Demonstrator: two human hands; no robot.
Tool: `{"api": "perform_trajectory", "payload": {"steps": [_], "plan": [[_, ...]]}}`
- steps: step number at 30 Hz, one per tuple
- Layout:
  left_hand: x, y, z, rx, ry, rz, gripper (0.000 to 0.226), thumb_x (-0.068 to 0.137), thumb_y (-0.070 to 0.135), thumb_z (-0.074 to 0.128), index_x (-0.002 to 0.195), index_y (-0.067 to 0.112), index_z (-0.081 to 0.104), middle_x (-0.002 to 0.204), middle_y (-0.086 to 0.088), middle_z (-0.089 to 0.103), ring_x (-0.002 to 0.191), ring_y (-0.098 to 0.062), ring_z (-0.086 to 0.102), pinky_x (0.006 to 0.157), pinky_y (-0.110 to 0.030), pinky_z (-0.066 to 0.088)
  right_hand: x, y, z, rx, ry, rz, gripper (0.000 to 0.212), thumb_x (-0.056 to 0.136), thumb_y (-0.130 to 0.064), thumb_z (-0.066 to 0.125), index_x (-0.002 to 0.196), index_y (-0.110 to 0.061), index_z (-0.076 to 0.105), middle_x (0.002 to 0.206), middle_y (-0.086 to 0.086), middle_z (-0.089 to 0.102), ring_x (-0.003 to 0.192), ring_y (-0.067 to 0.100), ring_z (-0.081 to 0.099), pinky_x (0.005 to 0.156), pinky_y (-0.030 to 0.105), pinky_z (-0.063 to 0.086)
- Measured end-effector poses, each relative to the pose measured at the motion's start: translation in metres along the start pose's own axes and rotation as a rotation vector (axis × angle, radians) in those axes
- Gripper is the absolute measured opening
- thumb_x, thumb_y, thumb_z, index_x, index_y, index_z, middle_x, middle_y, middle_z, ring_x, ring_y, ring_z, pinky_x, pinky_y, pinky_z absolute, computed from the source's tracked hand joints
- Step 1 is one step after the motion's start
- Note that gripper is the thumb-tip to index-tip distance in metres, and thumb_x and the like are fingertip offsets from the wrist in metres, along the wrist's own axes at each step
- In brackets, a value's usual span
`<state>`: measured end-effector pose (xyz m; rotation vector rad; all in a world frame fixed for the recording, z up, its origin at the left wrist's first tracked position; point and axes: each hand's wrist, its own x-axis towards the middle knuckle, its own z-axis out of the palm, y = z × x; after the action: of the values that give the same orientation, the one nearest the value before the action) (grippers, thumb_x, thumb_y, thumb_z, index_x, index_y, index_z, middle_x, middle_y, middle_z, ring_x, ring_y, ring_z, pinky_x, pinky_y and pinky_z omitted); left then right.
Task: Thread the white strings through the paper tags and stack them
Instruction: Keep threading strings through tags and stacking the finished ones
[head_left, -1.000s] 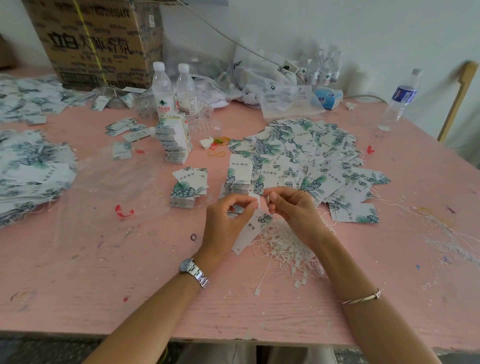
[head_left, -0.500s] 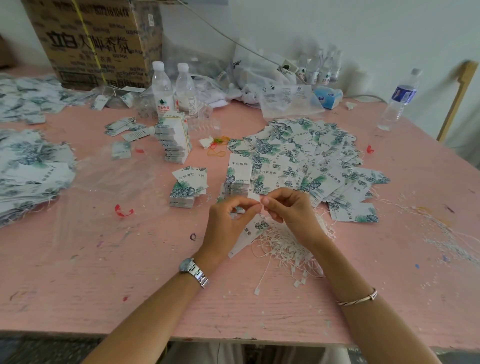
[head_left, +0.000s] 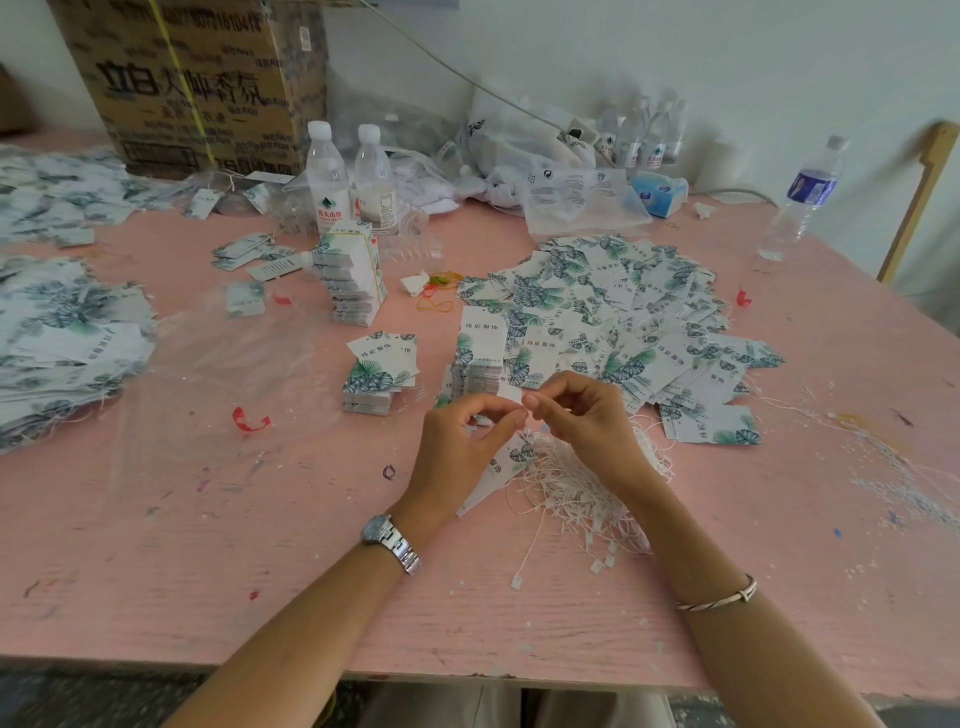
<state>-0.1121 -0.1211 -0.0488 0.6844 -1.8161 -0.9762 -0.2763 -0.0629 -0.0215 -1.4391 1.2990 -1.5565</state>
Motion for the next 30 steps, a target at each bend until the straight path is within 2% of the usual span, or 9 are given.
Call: {"api": "perform_trajectory", "payload": {"steps": [7, 10, 13, 15, 18, 21, 25, 27, 30], "plan": [[-0.0006, 0.0029, -0.0002, -0.004, -0.002, 0.0, 0.004, 0.089, 0.018, 0.076, 0.092, 0.02, 0.076, 0.083, 0.013, 0.074, 0.081, -0.005, 0.068, 0.076, -0.014, 0.048, -0.0001, 0.0004, 0.0007, -0.03, -0.014, 0.006, 0.019, 0.088, -0.021, 0.07, 0.075, -0.008, 0.067, 0.054, -0.013, 0.054, 0.046, 0.003, 0.034, 0.048, 0.013, 0.03], [-0.0003, 0.0023, 0.0001, -0.005, -0.015, -0.012, 0.004, 0.089, 0.019, 0.075, 0.093, 0.018, 0.076, 0.084, 0.01, 0.075, 0.081, -0.008, 0.069, 0.078, -0.021, 0.052, -0.0001, 0.0004, 0.0003, -0.079, -0.007, -0.003, 0.018, 0.089, -0.016, 0.07, 0.077, -0.004, 0.067, 0.056, -0.013, 0.058, 0.046, 0.0, 0.042, 0.051, 0.009, 0.033], [-0.0001, 0.0013, 0.0006, -0.006, -0.028, -0.01, 0.003, 0.09, 0.021, 0.074, 0.092, 0.019, 0.076, 0.082, 0.012, 0.075, 0.081, -0.007, 0.068, 0.077, -0.017, 0.049, -0.0013, 0.0005, 0.0019, -0.144, 0.019, -0.025, 0.021, 0.089, -0.015, 0.071, 0.079, 0.002, 0.067, 0.062, -0.001, 0.065, 0.054, 0.001, 0.05, 0.056, 0.013, 0.039], [0.0003, 0.0007, 0.001, -0.009, -0.034, -0.018, 0.004, 0.09, 0.024, 0.073, 0.091, 0.021, 0.076, 0.08, 0.014, 0.074, 0.081, -0.004, 0.067, 0.076, -0.011, 0.044, -0.0023, 0.0005, 0.0037, -0.19, 0.038, -0.045, 0.023, 0.088, -0.02, 0.073, 0.08, 0.002, 0.067, 0.067, 0.013, 0.065, 0.056, 0.009, 0.049, 0.056, 0.019, 0.039], [0.001, 0.0001, 0.0015, -0.018, -0.049, -0.034, 0.002, 0.091, 0.029, 0.071, 0.09, 0.028, 0.073, 0.082, 0.018, 0.073, 0.082, 0.0, 0.067, 0.076, -0.009, 0.043, -0.0028, 0.0006, 0.0051, -0.236, 0.051, -0.085, 0.024, 0.088, -0.024, 0.072, 0.079, -0.002, 0.067, 0.066, 0.013, 0.062, 0.053, 0.011, 0.044, 0.052, 0.021, 0.036], [0.002, -0.0005, 0.0018, -0.025, -0.064, -0.044, 0.005, 0.091, 0.032, 0.069, 0.087, 0.035, 0.068, 0.082, 0.024, 0.072, 0.083, 0.003, 0.066, 0.075, -0.008, 0.043, -0.0028, 0.0002, 0.0052, -0.218, 0.042, -0.073, 0.027, 0.088, -0.028, 0.071, 0.079, -0.003, 0.067, 0.067, 0.017, 0.06, 0.056, 0.034, 0.044, 0.053, 0.037, 0.035], [0.0026, -0.0043, 0.0032, -0.008, -0.117, -0.024, 0.004, 0.094, 0.028, 0.067, 0.093, 0.024, 0.068, 0.083, 0.021, 0.069, 0.08, 0.007, 0.06, 0.069, -0.007, 0.04, -0.003, -0.0005, 0.0043, -0.185, -0.004, -0.032, 0.029, 0.089, -0.025, 0.068, 0.079, 0.002, 0.064, 0.059, -0.007, 0.055, 0.054, 0.008, 0.041, 0.054, 0.022, 0.033], [0.0022, -0.0052, 0.0029, 0.018, -0.123, 0.01, 0.017, 0.094, 0.029, 0.066, 0.098, 0.012, 0.069, 0.086, 0.014, 0.068, 0.079, 0.006, 0.059, 0.069, -0.007, 0.039, -0.0019, 0.0002, 0.0031, -0.161, -0.024, -0.002, 0.027, 0.089, -0.018, 0.067, 0.078, 0.006, 0.062, 0.058, -0.011, 0.051, 0.053, 0.005, 0.039, 0.053, 0.019, 0.031], [0.0018, -0.0046, 0.0022, 0.048, -0.133, 0.033, 0.014, 0.094, 0.023, 0.067, 0.097, 0.01, 0.068, 0.086, 0.013, 0.066, 0.081, 0.004, 0.06, 0.072, -0.007, 0.039, -0.0015, -0.0003, 0.0011, -0.132, -0.063, 0.039, 0.019, 0.093, -0.005, 0.063, 0.078, 0.007, 0.06, 0.053, -0.013, 0.048, 0.048, 0.002, 0.035, 0.05, 0.015, 0.028]]}}
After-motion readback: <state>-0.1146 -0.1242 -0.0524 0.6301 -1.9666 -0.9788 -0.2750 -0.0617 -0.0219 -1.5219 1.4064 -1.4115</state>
